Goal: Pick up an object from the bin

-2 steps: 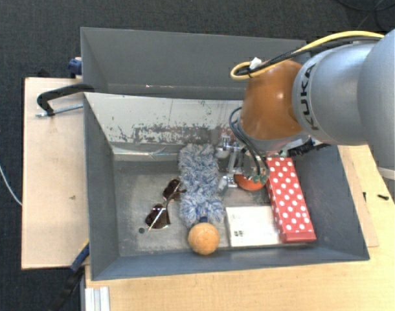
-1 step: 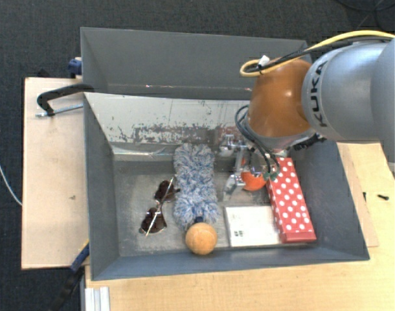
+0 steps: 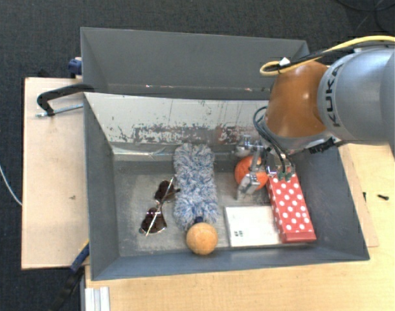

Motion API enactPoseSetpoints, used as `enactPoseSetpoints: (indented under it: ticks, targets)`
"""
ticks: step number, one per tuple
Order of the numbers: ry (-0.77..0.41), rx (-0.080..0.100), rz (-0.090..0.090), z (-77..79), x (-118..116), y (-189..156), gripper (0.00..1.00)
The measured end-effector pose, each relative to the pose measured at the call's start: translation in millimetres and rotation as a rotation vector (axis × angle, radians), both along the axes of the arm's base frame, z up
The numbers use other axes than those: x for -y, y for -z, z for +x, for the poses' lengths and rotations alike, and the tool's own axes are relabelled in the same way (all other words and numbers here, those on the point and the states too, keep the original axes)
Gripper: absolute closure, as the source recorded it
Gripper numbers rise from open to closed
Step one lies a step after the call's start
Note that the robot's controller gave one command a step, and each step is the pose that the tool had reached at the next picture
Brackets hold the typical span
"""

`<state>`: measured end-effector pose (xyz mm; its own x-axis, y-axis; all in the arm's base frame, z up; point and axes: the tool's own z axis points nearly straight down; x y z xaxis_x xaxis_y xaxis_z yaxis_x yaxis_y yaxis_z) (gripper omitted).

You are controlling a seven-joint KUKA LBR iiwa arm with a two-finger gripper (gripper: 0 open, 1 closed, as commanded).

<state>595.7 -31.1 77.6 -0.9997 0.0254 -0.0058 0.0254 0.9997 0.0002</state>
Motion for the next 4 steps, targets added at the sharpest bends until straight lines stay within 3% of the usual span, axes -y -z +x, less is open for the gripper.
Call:
enactPoseSetpoints:
  ticks: [1, 2, 3, 4]
  targets:
    - [0.01, 0.005, 0.009, -15.9, 17, 3, 0.0]
    - [0.149, -0.011, 0.044, -9.2, 35, 4, 0.0]
    - [0.138, -0.01, 0.04, -9.1, 34, 3, 1.0]
    - [0.139, -0.01, 0.04, -9.1, 34, 3, 1.0]
